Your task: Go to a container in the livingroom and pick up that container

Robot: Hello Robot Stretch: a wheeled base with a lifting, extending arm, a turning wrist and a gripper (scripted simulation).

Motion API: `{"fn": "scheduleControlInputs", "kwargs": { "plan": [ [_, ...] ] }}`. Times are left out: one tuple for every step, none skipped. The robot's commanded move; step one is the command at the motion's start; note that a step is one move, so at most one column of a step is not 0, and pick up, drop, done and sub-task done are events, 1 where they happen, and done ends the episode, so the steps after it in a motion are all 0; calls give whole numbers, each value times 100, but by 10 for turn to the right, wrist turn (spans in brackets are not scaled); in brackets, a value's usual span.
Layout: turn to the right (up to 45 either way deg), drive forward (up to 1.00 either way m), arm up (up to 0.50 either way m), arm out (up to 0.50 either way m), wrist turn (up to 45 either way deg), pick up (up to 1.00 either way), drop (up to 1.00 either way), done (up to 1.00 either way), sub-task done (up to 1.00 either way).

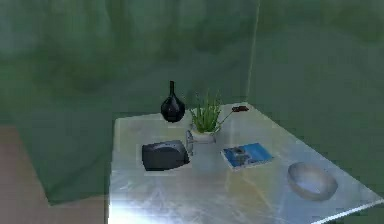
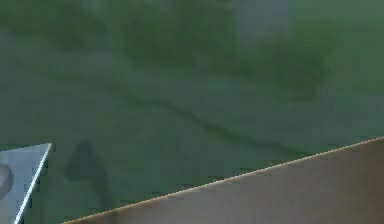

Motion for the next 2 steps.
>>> {"fn": "scheduleControlInputs", "kwargs": {
  "plan": [
    [-450,0,0,0,0,0,0,0,0],
    [0,0,50,0,0,0,0,0,0]
  ]
}}
